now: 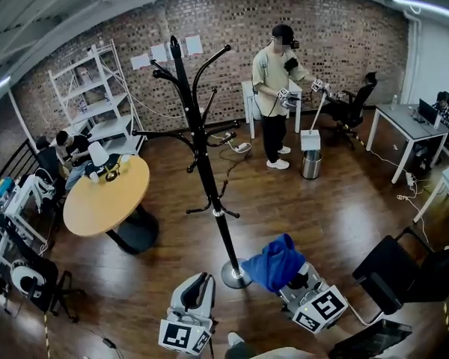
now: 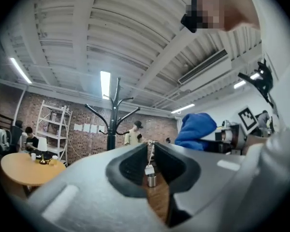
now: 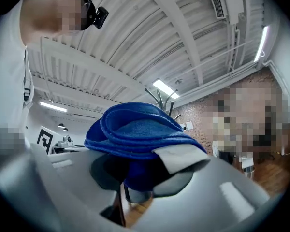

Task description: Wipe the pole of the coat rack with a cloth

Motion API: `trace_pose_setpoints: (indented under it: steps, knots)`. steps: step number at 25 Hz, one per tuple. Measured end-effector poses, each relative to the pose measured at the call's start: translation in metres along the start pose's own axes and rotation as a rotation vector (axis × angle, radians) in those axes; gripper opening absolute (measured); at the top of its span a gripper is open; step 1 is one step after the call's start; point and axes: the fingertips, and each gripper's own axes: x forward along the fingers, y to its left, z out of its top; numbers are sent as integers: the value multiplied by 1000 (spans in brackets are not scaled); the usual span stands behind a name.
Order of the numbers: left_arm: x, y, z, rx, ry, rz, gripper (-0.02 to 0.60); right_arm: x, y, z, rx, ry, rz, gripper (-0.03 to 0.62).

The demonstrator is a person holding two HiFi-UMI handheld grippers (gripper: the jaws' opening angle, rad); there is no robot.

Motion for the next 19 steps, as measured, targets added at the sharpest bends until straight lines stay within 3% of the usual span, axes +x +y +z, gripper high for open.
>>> trace_pose_setpoints:
  steps: [6,19]
  knots:
    - [-24,-41,7,21,22,26,44,-43,3,7,44,7,13,107]
    - [-72,-60,-1,25,19,60,44,-79,46,4,6,-2,37,107]
